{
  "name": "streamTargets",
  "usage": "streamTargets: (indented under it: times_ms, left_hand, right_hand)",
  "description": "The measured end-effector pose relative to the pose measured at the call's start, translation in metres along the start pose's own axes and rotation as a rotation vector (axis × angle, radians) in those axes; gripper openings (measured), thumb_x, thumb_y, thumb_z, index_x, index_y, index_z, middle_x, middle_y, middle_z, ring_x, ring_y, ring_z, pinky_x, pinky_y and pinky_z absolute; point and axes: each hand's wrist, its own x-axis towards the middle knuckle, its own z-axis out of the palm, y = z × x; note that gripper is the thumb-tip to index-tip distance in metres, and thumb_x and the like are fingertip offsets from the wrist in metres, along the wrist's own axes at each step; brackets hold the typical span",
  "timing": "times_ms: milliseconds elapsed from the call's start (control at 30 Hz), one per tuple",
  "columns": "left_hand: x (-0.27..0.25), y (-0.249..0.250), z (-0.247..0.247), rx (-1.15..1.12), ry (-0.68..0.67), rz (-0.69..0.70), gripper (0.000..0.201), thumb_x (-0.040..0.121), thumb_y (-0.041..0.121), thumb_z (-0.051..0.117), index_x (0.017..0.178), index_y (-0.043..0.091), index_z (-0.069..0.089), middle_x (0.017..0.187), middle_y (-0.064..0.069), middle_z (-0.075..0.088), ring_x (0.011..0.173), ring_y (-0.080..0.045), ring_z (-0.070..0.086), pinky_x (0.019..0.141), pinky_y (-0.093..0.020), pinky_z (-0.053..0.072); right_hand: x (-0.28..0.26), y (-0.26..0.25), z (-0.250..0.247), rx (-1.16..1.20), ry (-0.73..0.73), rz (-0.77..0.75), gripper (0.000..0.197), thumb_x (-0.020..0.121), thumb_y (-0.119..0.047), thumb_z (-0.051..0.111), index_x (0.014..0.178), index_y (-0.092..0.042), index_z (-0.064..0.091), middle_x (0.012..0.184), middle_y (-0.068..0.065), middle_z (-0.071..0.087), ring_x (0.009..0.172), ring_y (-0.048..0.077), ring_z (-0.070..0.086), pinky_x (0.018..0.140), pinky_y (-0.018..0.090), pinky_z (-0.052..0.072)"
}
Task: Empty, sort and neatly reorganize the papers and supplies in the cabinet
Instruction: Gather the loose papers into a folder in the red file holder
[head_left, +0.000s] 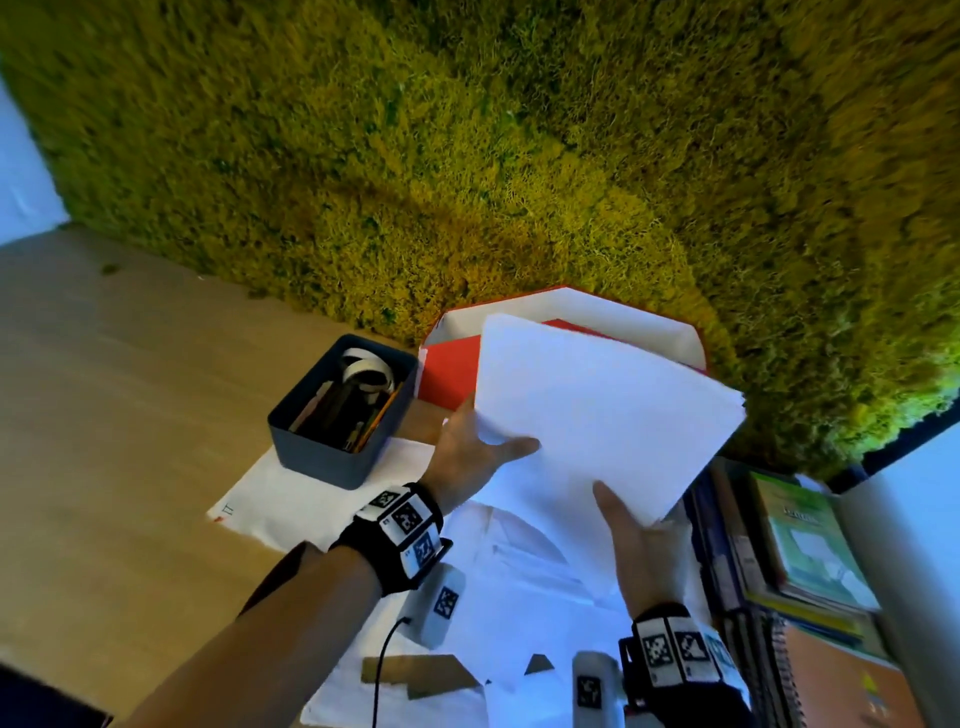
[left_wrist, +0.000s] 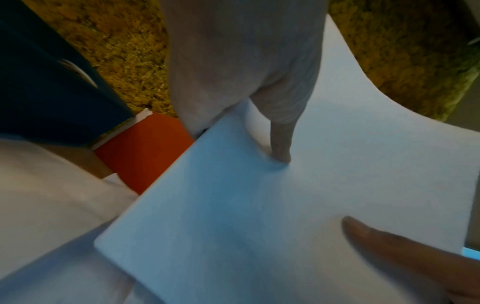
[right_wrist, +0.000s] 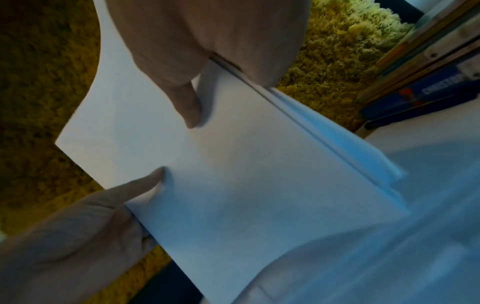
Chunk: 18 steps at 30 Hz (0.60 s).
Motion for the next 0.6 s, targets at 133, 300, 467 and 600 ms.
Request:
streamTargets:
  times_ms: [133, 300, 467, 600]
  left_hand:
    - [-0.013, -0.029, 0.016, 0.055, -0.031, -0.089, 0.049, 0.073, 0.019, 0.087, 0.117, 0.017, 0.066, 0.110, 0.004, 0.073, 0.103, -0.012, 0.068, 0.092, -0.031, 0.054]
    - [-0.014, -0.038, 0.028, 0.109, -0.069, -0.094, 0.047, 0.080, 0.019, 0.081, 0.123, 0.016, 0.063, 0.114, 0.008, 0.071, 0.109, -0.004, 0.064, 0.094, -0.021, 0.050]
    - [0.009, -0.024, -0.013, 0.307, 0.159, -0.138, 0.036, 0.080, 0.020, 0.081, 0.105, 0.007, 0.059, 0.094, 0.002, 0.064, 0.091, -0.013, 0.064, 0.074, -0.020, 0.050]
    - [0.035, -0.004, -0.093, 0.715, 0.594, -0.256, 0.048, 0.081, 0.029, 0.074, 0.113, 0.001, 0.052, 0.111, -0.016, 0.061, 0.106, -0.034, 0.060, 0.087, -0.040, 0.048]
  right_hand:
    - [0.010, 0.040, -0.013, -0.051, -0.065, 0.039, 0.027, 0.075, -0.004, 0.079, 0.086, -0.026, 0.067, 0.076, -0.017, 0.073, 0.078, 0.002, 0.070, 0.062, 0.012, 0.053]
    - [0.016, 0.063, -0.024, -0.098, -0.037, 0.034, 0.016, 0.088, -0.023, 0.067, 0.100, -0.033, 0.064, 0.098, -0.019, 0.065, 0.092, 0.010, 0.064, 0.079, 0.029, 0.050]
    - [0.021, 0.048, -0.020, -0.199, 0.067, -0.078, 0.026, 0.092, -0.030, 0.060, 0.102, -0.006, 0.064, 0.090, 0.009, 0.069, 0.074, 0.024, 0.062, 0.060, 0.028, 0.043]
    - [0.032, 0.033, -0.012, -0.200, 0.091, -0.127, 0.028, 0.093, -0.023, 0.060, 0.104, 0.001, 0.066, 0.090, 0.014, 0.068, 0.076, 0.026, 0.061, 0.059, 0.024, 0.038]
